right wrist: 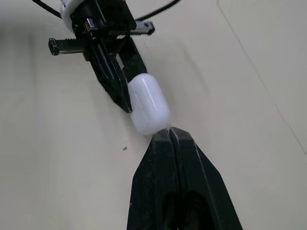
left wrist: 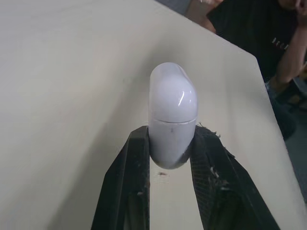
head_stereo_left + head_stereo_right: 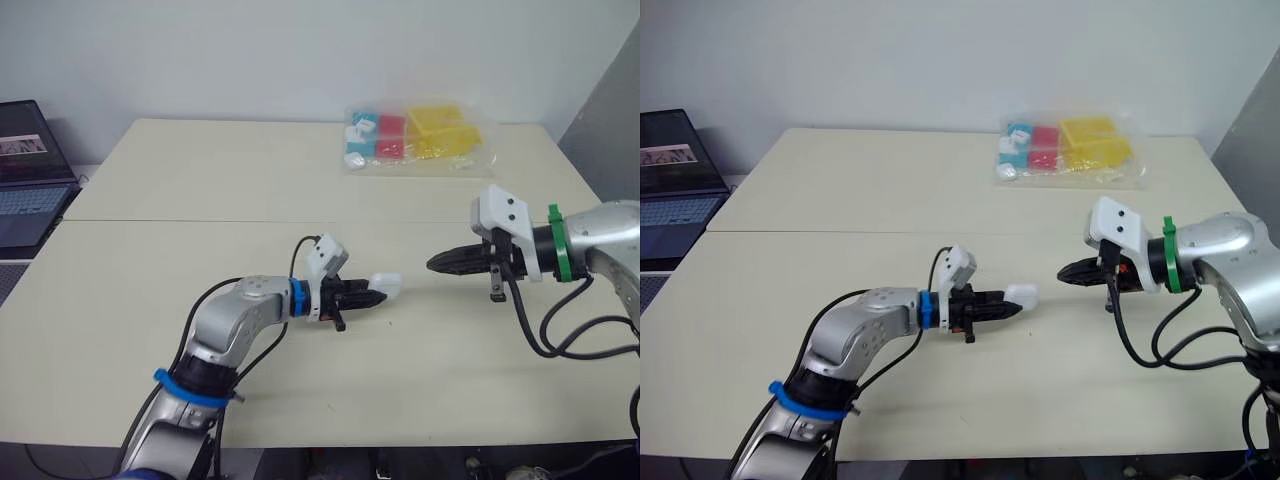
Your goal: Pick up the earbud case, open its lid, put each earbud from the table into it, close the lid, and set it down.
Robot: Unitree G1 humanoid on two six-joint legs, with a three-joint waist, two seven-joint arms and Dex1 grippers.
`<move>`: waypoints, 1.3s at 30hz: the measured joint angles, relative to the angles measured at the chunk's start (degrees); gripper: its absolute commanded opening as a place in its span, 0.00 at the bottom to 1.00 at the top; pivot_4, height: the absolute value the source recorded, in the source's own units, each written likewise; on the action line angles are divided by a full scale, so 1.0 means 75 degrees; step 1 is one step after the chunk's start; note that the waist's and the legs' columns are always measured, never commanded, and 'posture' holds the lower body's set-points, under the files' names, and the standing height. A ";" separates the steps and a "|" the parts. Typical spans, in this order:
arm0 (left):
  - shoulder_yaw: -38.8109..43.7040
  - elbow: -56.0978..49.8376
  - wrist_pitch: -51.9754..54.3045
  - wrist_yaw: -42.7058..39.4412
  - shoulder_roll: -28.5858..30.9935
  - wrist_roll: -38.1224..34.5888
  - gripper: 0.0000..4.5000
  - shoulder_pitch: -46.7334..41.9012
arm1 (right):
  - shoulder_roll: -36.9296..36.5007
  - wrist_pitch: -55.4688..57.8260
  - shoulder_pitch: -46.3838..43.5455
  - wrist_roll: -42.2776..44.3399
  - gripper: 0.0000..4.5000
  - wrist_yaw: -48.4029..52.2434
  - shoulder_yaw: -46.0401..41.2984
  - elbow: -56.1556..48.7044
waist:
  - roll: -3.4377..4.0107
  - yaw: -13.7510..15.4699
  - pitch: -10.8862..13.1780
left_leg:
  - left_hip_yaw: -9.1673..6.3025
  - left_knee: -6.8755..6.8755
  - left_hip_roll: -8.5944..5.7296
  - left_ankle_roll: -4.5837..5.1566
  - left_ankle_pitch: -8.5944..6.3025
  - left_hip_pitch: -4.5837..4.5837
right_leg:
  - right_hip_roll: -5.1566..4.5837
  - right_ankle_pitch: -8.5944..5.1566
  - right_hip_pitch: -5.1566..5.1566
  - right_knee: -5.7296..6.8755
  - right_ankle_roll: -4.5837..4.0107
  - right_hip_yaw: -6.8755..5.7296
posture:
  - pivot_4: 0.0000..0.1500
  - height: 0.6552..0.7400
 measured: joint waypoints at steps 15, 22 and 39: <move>0.0832 0.1405 0.2403 0.1513 -0.1024 -0.0268 0.26 -0.0545 | -0.0193 0.0328 0.1707 0.0251 0.00 -0.1052 -0.0527 -0.1313 | -0.0001 -0.0045 0.0000 | -0.0001 0.0001 0.0008 -0.0002 0.0001 0.0015 | 0.0022 0.0002 0.0006 0.0009 -0.0003 0.0012 | 1.00 1.00; 0.1167 0.1336 0.2634 0.1708 -0.1037 -0.0476 0.70 -0.0465 | -0.0466 0.0057 0.1863 0.0342 0.00 -0.0875 -0.0560 -0.1310 | -0.0001 -0.0049 0.0000 | -0.0005 0.0001 0.0009 -0.0003 0.0002 0.0027 | 0.0024 0.0003 0.0011 0.0017 -0.0005 0.0010 | 1.00 1.00; 0.1573 -0.1542 0.0884 0.0713 0.1918 -0.0584 1.00 0.1984 | -0.0984 -0.1223 0.1924 0.0458 0.04 -0.0257 -0.0765 -0.0989 | -0.0006 -0.0246 0.0003 | -0.0009 -0.0031 0.0034 -0.0006 -0.0001 0.0128 | 0.0012 -0.0007 0.0082 0.0009 -0.0029 0.0019 | 1.00 1.00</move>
